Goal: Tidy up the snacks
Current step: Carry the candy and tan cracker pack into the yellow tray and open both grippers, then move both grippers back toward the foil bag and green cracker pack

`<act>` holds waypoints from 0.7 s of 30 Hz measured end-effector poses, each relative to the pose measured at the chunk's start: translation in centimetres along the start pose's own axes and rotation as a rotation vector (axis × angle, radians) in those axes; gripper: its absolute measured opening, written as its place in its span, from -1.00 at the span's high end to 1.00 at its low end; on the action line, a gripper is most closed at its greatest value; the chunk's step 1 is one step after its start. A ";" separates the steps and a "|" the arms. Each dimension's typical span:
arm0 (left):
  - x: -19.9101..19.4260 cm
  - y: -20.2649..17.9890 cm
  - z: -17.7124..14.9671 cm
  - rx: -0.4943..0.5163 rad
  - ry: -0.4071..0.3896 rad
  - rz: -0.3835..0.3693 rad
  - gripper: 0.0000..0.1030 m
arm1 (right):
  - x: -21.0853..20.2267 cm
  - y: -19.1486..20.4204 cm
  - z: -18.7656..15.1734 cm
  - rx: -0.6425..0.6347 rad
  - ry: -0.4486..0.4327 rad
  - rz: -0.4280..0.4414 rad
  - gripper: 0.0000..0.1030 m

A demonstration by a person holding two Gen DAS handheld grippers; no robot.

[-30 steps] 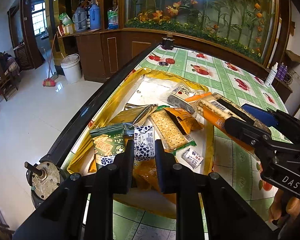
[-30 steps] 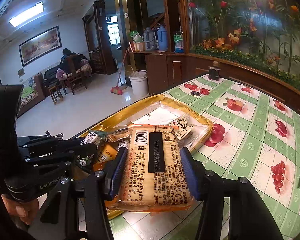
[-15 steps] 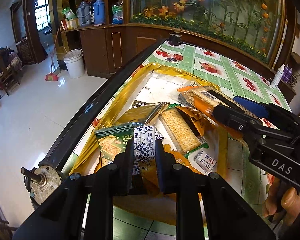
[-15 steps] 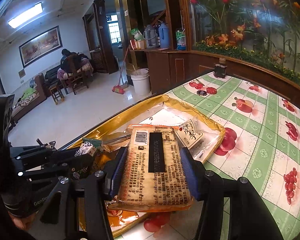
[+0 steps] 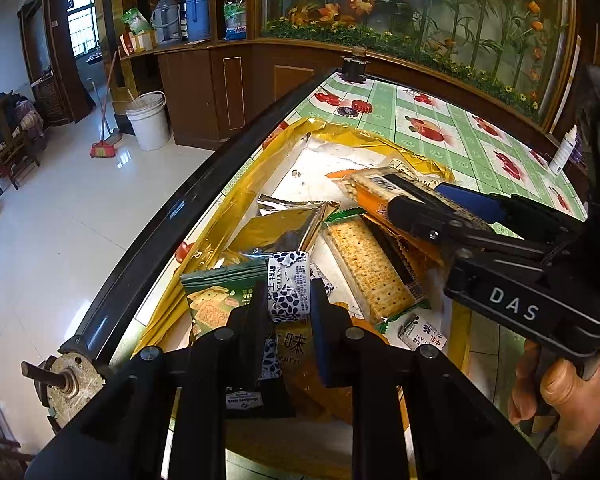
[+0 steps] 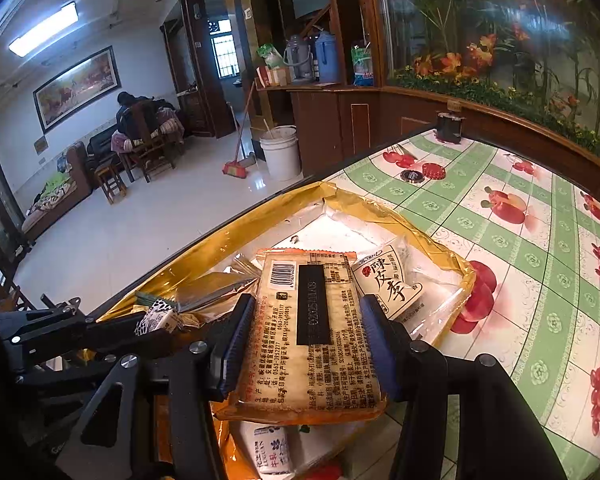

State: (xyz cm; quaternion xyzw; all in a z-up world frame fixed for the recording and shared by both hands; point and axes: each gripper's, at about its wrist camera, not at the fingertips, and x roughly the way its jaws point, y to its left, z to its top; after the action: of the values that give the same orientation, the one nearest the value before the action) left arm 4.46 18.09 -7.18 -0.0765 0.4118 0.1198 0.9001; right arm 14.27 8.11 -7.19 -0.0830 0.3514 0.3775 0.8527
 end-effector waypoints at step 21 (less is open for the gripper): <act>-1.0 -0.7 -0.3 -0.004 -0.007 0.040 -0.37 | -2.8 -1.3 -0.4 0.035 -0.042 -0.036 -0.55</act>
State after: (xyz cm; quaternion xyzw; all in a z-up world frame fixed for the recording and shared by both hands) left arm 3.83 17.20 -6.56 -0.0697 0.4097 0.1389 0.8989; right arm 13.67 5.38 -5.85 -0.0666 0.3386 0.3574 0.8679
